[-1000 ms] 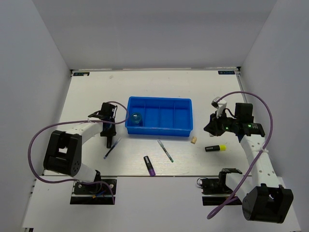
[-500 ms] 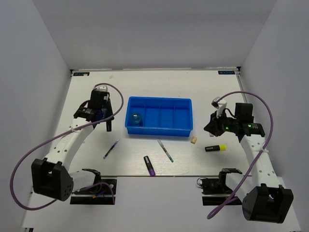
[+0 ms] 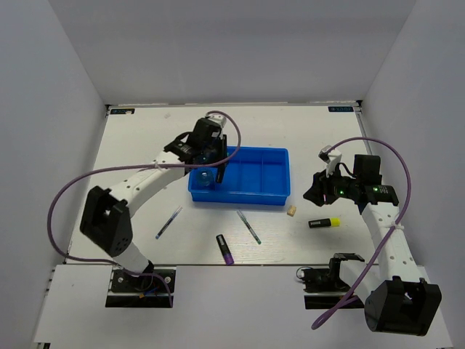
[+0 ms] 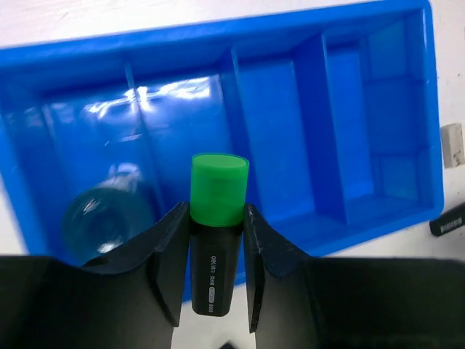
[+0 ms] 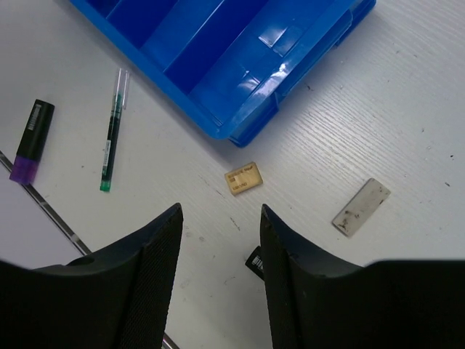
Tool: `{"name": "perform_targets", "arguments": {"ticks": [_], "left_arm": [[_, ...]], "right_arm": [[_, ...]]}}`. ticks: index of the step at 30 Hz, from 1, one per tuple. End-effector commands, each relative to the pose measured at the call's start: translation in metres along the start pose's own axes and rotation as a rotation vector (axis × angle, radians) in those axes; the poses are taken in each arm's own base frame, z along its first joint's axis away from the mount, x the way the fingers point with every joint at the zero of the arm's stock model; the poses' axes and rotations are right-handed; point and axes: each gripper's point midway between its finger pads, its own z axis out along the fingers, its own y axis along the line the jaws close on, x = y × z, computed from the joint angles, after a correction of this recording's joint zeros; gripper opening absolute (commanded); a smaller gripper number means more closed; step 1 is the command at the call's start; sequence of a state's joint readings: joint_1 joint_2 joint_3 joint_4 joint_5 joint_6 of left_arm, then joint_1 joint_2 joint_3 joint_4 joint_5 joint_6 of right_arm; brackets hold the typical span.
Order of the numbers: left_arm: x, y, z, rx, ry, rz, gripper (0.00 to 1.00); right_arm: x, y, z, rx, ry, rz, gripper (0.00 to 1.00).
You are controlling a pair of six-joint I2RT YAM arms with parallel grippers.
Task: Sort the stationery into containers
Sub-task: Place the pen in the storage box, then pick up the pen from the corner of the board.
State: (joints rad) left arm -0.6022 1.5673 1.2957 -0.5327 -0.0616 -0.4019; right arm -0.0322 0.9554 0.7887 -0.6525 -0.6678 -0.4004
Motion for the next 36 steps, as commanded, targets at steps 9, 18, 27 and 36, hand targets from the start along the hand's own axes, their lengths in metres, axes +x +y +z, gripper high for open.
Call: {"name": "perform_targets", "arguments": {"ticks": [9, 18, 27, 36], "left_arm": [[-0.007, -0.017, 0.054, -0.066, 0.004, 0.013, 0.36], [-0.017, -0.027, 0.046, -0.044, -0.023, 0.02, 0.72], [-0.022, -0.033, -0.063, 0.002, -0.162, 0.114, 0.16], [0.1, 0.108, -0.152, -0.321, -0.1, 0.097, 0.93]], "right_arm": [[-0.004, 0.002, -0.001, -0.003, -0.019, -0.005, 0.64], [-0.012, 0.031, 0.0, -0.154, -0.029, 0.011, 0.62], [-0.018, 0.099, 0.042, -0.362, 0.184, -0.123, 0.49], [0.009, 0.167, 0.112, -0.304, 0.463, -0.182, 0.44]]}}
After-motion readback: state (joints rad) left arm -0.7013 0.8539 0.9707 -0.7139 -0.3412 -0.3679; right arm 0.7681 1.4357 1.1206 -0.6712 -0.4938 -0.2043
